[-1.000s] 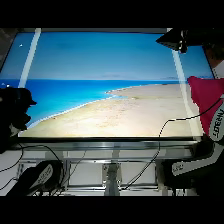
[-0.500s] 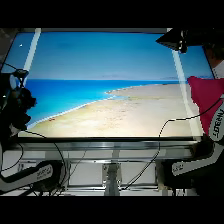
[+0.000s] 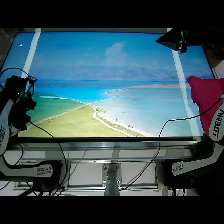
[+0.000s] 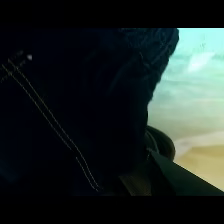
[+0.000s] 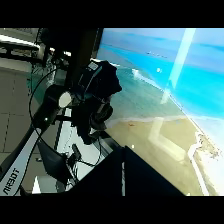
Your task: Fold the clothes and pants, and hang the long-sleeved shirts on hangers.
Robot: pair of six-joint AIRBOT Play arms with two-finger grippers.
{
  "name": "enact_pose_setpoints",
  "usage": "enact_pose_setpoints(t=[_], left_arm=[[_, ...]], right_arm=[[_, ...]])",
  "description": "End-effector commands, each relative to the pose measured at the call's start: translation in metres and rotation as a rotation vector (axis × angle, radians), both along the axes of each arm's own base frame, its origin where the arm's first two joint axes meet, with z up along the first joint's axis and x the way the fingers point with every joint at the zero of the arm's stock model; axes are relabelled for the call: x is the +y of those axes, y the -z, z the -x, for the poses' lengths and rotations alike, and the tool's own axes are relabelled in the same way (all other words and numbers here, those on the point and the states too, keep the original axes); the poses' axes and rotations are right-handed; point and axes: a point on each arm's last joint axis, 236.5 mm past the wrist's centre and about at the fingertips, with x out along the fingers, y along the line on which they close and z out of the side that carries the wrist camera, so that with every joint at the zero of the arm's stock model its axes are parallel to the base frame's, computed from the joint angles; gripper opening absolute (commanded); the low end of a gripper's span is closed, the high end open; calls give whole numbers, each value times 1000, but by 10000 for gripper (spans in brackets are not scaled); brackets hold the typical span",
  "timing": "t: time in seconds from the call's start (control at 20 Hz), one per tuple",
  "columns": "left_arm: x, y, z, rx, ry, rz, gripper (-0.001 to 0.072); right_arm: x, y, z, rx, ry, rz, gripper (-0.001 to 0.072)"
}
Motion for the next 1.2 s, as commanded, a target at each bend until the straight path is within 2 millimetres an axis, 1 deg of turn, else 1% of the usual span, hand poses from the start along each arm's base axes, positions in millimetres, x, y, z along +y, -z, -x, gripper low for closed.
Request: enact_pose_setpoints(t=[0.0,0.15,0.2,0.3,0.35,0.4,0.45,0.5,0.55,0.65,0.7,0.75,0.8,0.85,0.9,0.95,1.05,1.15], left_arm=[[5,9,-7,10,32,-23,498],[6,20,-5,40,30,-18,495],[6,22,-5,47,32,-21,466],[7,23,-7,42,37,-21,387],[7,23,-8,38,40,-21,330],[7,23,-8,38,40,-21,210],[7,23,-8,38,40,-21,120],[7,23,-8,38,39,-21,57],[7,23,-8,38,39,-21,19],[7,22,-8,34,34,-21,19],[7,19,-10,8,12,-23,18],[6,12,-14,-30,-14,-26,17],[4,-3,-22,-79,-19,-33,17],[1,-25,-32,-141,-12,-40,17],[-3,-51,-43,-224,-9,-44,17],[-8,-82,-54,-328,-12,-45,16],[-26,-156,-73,-604,-28,-7,17],[-60,-235,-85,-933,-28,130,16]], right_arm=[[1,0,0,-1,-1,0,21],[0,-1,0,10,6,-4,21],[0,0,1,18,7,-6,21],[-1,-1,-1,17,17,-8,21],[-1,-2,-3,13,24,-11,21],[-1,-2,-4,11,28,-13,21],[-1,-2,-4,10,27,-13,21],[-1,-2,-4,11,28,-12,21],[-1,-3,-5,8,32,-15,21],[-3,-6,-13,-9,60,-25,21],[-4,-9,-18,-21,81,-34,21],[-5,-12,-23,-34,102,-42,21],[-6,-14,-27,-42,117,-48,21],[-7,-16,-31,-52,134,-55,21],[-8,-18,-34,-60,147,-60,21],[-9,-19,-37,-66,157,-64,21],[-9,-19,-37,-68,160,-65,21],[-9,-19,-38,-68,160,-65,21]])
